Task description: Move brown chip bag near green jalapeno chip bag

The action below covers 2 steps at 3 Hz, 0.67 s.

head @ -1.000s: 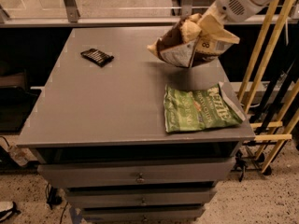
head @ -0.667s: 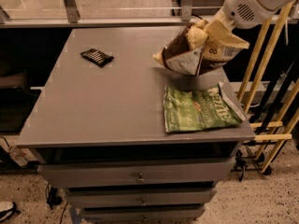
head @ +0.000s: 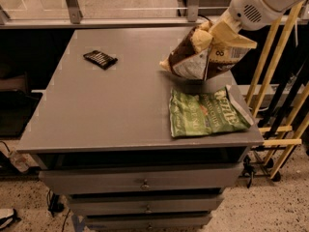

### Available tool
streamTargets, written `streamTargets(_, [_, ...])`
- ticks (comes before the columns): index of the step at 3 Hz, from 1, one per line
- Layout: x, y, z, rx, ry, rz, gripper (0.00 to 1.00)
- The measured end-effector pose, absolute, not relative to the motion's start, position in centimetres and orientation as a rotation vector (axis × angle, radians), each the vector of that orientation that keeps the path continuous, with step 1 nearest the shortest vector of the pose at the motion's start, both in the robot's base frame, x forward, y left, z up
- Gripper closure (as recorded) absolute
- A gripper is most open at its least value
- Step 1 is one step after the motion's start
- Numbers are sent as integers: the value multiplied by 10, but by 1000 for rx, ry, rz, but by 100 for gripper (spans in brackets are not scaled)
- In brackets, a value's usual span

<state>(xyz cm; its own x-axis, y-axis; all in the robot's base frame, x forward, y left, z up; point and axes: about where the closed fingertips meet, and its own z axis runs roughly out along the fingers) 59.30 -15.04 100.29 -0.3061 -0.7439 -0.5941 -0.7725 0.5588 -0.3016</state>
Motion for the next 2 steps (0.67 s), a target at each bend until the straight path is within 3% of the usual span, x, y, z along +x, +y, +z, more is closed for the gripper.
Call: streamTargets(2, [592,-148,1003,-1218,2084,52,13])
